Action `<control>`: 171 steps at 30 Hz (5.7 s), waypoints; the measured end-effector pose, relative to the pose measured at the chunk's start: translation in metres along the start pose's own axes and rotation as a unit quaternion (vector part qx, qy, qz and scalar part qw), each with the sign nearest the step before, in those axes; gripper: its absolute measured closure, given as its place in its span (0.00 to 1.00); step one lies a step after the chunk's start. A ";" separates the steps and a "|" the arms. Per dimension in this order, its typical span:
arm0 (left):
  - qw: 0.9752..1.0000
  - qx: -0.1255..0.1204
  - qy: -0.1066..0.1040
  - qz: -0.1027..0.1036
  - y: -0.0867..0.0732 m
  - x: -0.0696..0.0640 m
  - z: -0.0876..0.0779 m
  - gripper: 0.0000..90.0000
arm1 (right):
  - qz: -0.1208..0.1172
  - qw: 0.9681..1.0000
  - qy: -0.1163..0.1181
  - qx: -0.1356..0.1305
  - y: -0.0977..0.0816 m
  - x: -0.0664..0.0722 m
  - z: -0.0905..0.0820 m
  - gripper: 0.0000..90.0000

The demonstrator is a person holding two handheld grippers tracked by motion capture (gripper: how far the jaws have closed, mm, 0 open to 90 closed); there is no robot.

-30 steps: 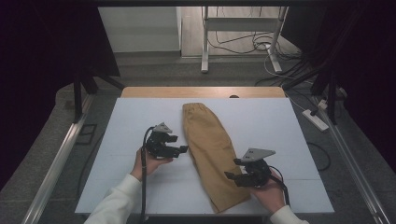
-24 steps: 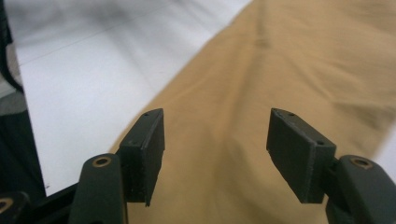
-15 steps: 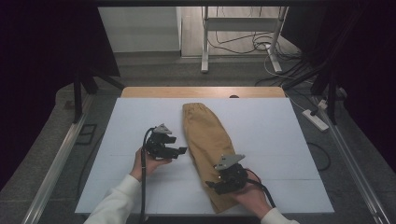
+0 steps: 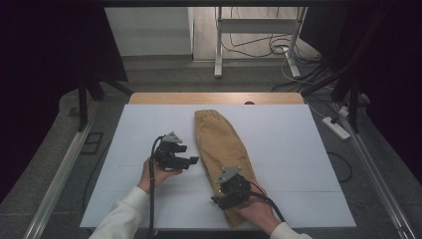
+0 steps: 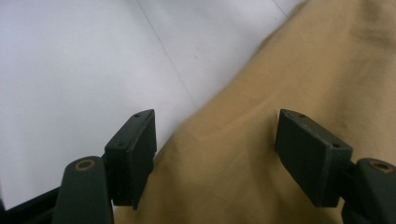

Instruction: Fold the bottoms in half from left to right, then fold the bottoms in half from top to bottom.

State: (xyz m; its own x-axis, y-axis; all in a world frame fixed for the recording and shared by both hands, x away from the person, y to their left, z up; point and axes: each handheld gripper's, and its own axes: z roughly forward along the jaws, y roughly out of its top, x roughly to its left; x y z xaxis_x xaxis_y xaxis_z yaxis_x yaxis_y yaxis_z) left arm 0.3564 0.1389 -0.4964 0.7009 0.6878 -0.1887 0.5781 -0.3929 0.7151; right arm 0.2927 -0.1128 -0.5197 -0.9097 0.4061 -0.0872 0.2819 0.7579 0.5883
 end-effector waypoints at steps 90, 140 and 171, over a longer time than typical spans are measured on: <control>1.000 -0.009 0.005 -0.017 -0.004 0.010 -0.006 0.30 | 0.005 0.995 0.096 -0.007 0.026 0.038 0.011 0.94; 1.000 -0.004 0.004 -0.021 -0.006 0.017 -0.004 0.30 | 0.107 0.989 0.033 -0.097 0.003 -0.058 -0.016 0.42; 1.000 0.004 0.011 -0.014 0.001 0.023 0.003 0.29 | 0.128 0.988 0.010 -0.087 0.015 -0.098 -0.006 0.40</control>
State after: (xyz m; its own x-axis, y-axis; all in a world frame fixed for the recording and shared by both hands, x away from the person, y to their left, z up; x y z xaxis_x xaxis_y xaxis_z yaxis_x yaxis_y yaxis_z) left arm 0.3745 0.1522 -0.5021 0.6746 0.7124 -0.1936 0.6012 -0.3779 0.7041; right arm 0.3843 -0.1448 -0.4974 -0.8220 0.5610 0.0978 0.4483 0.5315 0.7187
